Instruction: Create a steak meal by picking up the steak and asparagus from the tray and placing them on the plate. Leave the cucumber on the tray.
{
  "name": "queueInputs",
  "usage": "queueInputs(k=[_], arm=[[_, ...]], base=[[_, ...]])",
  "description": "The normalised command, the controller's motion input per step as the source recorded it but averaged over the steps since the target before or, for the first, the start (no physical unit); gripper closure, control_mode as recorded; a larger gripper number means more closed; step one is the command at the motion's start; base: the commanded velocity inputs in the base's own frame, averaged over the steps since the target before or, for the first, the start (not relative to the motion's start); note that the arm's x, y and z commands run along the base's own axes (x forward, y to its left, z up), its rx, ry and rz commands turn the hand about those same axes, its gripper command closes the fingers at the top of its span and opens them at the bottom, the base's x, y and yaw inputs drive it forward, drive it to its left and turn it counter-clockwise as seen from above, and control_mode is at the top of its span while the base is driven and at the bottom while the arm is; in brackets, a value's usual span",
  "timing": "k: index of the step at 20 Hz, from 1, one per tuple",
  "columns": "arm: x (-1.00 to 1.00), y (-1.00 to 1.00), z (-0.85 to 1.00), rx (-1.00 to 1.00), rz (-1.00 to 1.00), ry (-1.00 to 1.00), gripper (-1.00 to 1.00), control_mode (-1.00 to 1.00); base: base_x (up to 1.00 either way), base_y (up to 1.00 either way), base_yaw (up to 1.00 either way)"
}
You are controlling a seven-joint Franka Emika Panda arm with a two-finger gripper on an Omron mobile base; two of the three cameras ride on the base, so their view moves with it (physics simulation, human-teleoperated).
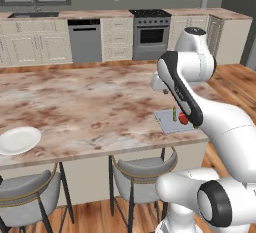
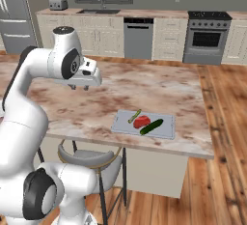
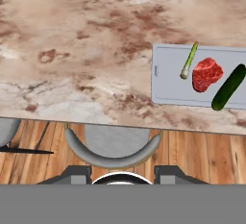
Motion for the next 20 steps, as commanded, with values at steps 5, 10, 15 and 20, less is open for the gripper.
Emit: queueInputs(k=[5, 10, 15, 20], arm=[[-0.43, 0.0, -0.04, 0.0, 0.0, 0.0, -1.0, -1.0], [-0.7, 0.0, -0.08, 0.0, 0.0, 0.0, -1.0, -1.0], [-0.33, 0.0, -0.07, 0.0, 0.0, 0.0, -1.0, -1.0], [-0.21, 0.0, -0.01, 0.0, 0.0, 0.0, -1.0, -1.0]], base=[[0.0, 0.0, 0.0], [0.0, 0.0, 0.0], [0.0, 0.0, 0.0], [0.0, 0.0, 0.0]])
